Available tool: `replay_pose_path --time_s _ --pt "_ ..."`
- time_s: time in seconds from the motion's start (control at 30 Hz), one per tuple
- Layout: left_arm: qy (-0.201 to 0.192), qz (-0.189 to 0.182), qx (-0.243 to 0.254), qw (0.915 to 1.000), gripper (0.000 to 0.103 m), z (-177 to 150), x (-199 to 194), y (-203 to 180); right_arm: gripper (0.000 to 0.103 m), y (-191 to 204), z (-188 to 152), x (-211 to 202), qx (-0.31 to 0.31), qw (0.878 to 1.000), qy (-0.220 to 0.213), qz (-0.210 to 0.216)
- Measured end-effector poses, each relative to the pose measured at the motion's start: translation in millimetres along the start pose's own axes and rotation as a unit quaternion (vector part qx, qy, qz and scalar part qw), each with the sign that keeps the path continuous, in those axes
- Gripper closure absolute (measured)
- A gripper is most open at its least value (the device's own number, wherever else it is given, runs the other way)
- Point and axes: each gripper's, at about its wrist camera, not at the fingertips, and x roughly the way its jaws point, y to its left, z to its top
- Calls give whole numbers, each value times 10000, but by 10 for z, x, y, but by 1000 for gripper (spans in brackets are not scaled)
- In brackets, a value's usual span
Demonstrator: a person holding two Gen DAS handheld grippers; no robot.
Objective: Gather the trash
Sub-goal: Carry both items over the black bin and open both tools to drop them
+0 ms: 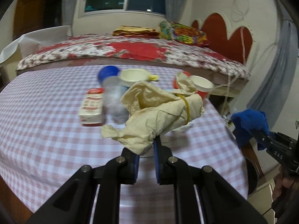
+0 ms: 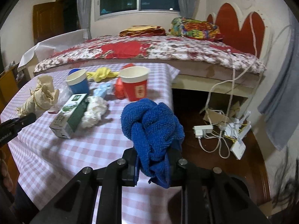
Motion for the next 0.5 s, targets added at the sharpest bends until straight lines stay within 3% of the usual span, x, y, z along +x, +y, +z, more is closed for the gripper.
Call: replay_pose_path --time_s 0.2,0.5 --pt "181 -476 441 9977 88 6 154 -571 81 -536 -183 -190 336 9988 -26 -350" --pt "561 -1329 1236 9818 88 -165 379 -1623 81 -1372 -639 -405 882 9914 210 -940"
